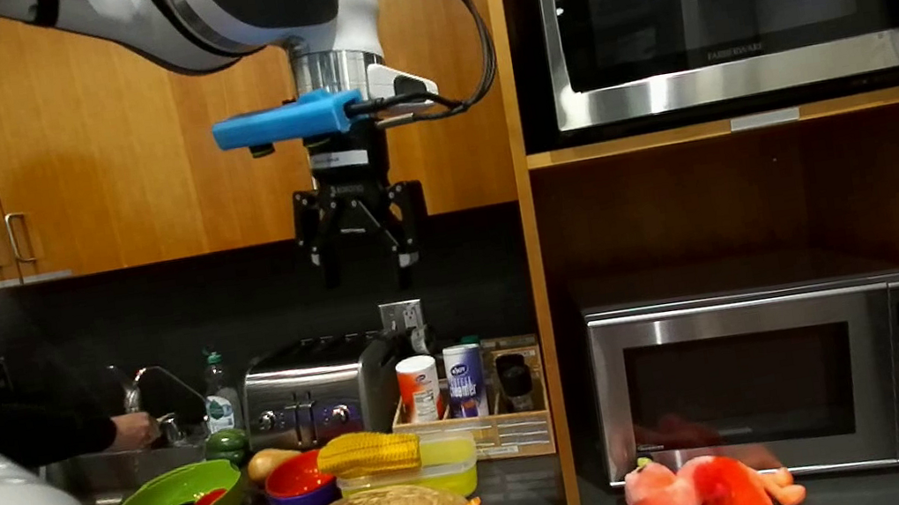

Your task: Close the microwave door

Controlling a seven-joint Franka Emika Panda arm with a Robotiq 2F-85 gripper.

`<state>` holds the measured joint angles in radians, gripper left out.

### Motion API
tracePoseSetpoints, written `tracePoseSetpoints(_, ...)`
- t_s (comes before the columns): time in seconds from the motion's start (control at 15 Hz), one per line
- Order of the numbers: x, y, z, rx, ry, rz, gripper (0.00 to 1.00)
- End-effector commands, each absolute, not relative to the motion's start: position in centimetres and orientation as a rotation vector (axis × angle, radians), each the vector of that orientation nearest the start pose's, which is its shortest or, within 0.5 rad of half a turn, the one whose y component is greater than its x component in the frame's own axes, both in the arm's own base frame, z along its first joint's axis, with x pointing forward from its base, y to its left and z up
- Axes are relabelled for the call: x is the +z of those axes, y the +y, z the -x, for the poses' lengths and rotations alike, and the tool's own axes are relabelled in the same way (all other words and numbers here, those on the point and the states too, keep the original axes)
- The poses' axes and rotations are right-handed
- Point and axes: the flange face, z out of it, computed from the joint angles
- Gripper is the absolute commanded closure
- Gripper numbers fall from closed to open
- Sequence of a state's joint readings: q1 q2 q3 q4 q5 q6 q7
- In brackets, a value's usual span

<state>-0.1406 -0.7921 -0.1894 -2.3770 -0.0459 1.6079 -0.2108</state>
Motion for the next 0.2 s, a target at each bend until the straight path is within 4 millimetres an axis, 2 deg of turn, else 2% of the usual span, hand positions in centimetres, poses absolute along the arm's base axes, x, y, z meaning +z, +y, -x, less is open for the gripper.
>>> tracePoseSetpoints(0.0,58.11,-12.12,-28.89,-0.052,0.096,3.057,0.00)
tracePoseSetpoints(0.13,58.09,-12.12,-28.89,-0.051,0.095,3.057,0.00)
